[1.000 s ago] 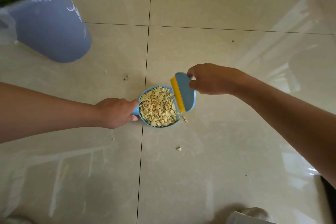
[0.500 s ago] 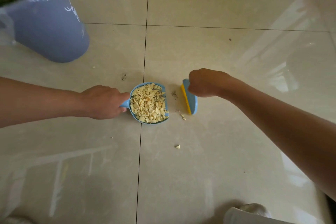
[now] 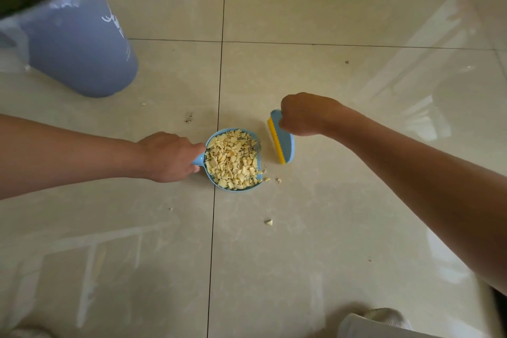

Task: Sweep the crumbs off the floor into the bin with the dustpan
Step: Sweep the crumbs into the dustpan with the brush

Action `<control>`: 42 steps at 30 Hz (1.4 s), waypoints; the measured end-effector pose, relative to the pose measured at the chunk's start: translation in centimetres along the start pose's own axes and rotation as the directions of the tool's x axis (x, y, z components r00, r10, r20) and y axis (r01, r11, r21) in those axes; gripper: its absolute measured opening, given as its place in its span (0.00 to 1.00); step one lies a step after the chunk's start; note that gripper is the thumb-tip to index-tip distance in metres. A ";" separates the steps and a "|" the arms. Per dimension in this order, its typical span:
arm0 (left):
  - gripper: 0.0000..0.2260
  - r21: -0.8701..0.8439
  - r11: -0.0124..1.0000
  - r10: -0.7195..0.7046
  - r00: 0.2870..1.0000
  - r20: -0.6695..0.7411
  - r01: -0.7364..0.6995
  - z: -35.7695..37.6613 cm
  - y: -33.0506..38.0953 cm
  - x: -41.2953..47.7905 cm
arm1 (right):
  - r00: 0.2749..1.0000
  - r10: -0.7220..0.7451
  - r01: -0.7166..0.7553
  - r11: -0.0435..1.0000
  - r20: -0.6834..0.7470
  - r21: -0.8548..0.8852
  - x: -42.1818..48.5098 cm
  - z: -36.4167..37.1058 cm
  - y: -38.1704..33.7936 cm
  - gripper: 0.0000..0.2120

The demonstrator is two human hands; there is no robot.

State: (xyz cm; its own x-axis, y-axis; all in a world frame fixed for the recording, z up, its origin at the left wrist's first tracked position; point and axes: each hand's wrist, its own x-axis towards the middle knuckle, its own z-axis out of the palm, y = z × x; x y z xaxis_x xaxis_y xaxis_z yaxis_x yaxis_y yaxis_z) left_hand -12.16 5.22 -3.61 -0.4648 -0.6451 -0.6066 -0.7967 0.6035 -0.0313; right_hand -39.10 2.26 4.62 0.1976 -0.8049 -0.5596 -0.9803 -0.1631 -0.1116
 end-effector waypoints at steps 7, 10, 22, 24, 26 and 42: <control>0.13 0.010 1.000 -0.004 1.000 0.006 0.004 -0.1 0.1 -0.2 | 0.992 -0.117 0.118 0.993 0.047 -0.013 -0.2 1.4 -2.5 0.10; 0.13 0.001 1.000 -0.017 0.999 0.028 0.017 -0.2 0.0 -0.4 | 0.994 -0.110 0.108 0.992 0.028 0.064 -1.0 0.5 -2.0 0.16; 0.15 0.065 0.998 0.011 0.993 0.113 -0.019 -0.4 -0.6 -1.3 | 0.982 0.050 -0.060 0.997 0.179 0.050 -4.8 4.0 -1.3 0.08; 0.15 0.071 0.997 0.019 0.993 0.116 -0.028 -0.4 -0.3 -1.4 | 0.988 0.027 -0.045 0.992 0.155 0.114 -4.6 4.6 -2.2 0.09; 0.15 0.070 0.997 0.030 0.994 0.108 -0.038 -0.3 0.0 -1.4 | 0.992 -0.004 -0.017 0.987 0.130 0.159 -4.5 5.0 -2.9 0.07; 0.16 0.067 0.997 0.035 0.993 0.113 -0.043 0.7 0.2 -1.6 | 0.995 -0.028 0.021 0.997 0.097 0.073 -4.4 5.0 -3.9 0.09</control>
State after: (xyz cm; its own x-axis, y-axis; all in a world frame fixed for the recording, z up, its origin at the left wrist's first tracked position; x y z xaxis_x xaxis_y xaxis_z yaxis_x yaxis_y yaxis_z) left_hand -11.30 6.73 -3.23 -0.4457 -0.5662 -0.6934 -0.7483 0.6608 -0.0586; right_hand -36.19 9.25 3.41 0.2236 -0.7410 -0.6331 -0.9735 -0.1373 -0.1831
